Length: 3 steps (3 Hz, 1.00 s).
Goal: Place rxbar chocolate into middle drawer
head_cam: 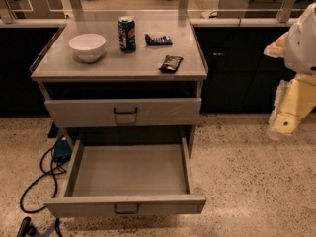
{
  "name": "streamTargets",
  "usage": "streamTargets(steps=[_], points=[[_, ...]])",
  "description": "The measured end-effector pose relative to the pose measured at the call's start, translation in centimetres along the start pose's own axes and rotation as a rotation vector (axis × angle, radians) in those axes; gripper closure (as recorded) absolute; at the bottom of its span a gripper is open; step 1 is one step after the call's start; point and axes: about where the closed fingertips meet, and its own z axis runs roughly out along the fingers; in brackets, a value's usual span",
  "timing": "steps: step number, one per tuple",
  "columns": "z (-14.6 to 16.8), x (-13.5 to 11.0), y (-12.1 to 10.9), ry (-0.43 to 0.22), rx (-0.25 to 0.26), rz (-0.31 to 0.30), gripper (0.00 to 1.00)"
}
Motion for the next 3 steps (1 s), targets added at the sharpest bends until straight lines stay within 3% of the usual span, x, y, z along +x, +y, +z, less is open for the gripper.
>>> streamTargets(steps=[1, 2, 3], points=[[0.0, 0.0, 0.0, 0.000, 0.000, 0.000, 0.00], [1.0, -0.6, -2.6, -0.016, -0.015, -0.015, 0.00], [4.7, -2.8, -8.0, -0.074, -0.070, -0.062, 0.00]])
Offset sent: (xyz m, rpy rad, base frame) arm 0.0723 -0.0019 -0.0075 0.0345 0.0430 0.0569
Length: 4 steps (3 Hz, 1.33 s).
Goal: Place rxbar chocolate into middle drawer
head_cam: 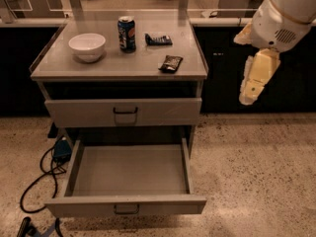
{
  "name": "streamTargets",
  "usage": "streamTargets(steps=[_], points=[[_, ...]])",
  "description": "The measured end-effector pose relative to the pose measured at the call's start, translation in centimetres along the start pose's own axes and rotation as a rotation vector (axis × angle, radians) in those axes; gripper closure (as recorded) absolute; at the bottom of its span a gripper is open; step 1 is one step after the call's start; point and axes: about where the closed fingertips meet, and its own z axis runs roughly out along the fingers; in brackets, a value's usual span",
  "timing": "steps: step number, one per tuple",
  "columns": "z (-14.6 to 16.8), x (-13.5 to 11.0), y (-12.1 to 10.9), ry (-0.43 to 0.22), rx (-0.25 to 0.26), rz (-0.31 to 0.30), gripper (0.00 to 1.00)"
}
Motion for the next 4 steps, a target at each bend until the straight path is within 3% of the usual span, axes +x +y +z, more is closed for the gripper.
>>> streamTargets(steps=[1, 2, 4], points=[[4.7, -2.1, -5.6, -0.093, -0.056, -0.029, 0.00], [6.9, -2.1, -8.3, -0.123, -0.048, -0.012, 0.00], [7.7, -2.3, -8.9, -0.160, -0.049, -0.012, 0.00]])
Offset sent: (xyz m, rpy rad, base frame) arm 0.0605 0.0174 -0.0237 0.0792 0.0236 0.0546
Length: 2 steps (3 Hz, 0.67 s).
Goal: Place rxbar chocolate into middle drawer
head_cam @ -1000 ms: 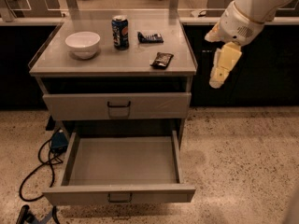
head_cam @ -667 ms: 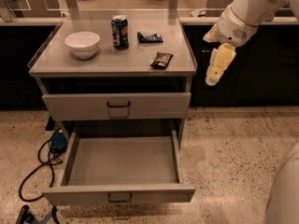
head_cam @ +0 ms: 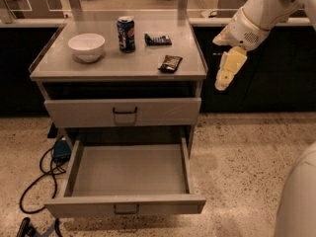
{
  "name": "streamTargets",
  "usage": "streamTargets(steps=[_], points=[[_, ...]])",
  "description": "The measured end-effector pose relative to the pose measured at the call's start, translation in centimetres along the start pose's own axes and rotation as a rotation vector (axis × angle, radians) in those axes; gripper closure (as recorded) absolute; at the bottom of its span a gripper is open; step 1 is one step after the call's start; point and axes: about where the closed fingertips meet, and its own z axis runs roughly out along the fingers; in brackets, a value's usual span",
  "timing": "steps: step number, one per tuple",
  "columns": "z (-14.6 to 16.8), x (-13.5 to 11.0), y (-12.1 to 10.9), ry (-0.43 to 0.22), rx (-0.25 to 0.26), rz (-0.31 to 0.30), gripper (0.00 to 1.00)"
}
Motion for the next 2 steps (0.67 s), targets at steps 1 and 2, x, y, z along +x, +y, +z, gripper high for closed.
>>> streamTargets(steps=[1, 2], points=[[2.5, -1.2, -2.2, -0.094, -0.031, -0.021, 0.00], [4.6, -4.4, -6.4, -0.184, 0.012, -0.026, 0.00]])
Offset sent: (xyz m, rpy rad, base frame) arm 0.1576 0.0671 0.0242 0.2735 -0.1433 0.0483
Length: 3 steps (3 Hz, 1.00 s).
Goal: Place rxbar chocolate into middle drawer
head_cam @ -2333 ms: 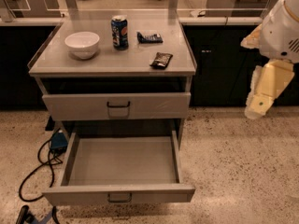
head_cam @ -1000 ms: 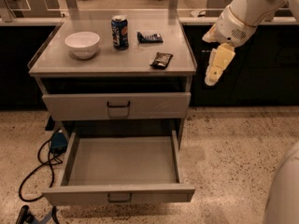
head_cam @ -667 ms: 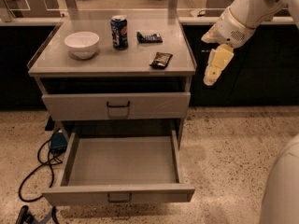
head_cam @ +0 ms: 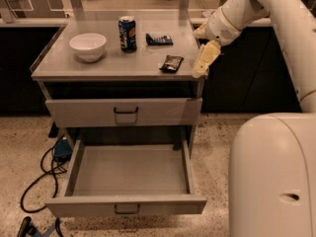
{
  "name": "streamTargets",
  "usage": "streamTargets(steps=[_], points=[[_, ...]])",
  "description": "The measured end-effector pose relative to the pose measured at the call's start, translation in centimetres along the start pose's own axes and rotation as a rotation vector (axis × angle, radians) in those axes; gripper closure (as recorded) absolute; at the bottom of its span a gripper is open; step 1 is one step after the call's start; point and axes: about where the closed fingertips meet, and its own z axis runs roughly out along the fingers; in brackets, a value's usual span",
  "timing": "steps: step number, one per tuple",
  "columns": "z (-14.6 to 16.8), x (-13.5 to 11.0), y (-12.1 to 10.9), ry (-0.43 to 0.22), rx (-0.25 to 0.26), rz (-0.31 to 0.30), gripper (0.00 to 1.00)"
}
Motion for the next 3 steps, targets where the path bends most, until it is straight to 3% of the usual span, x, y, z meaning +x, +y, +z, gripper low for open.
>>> streamTargets(steps=[1, 2, 3], points=[[-1.1, -0.8, -1.3, -0.022, 0.045, -0.014, 0.00], [-1.1, -0.8, -1.3, -0.022, 0.045, -0.014, 0.00], [-0.6, -0.8, -2.4, -0.117, 0.075, -0.009, 0.00]])
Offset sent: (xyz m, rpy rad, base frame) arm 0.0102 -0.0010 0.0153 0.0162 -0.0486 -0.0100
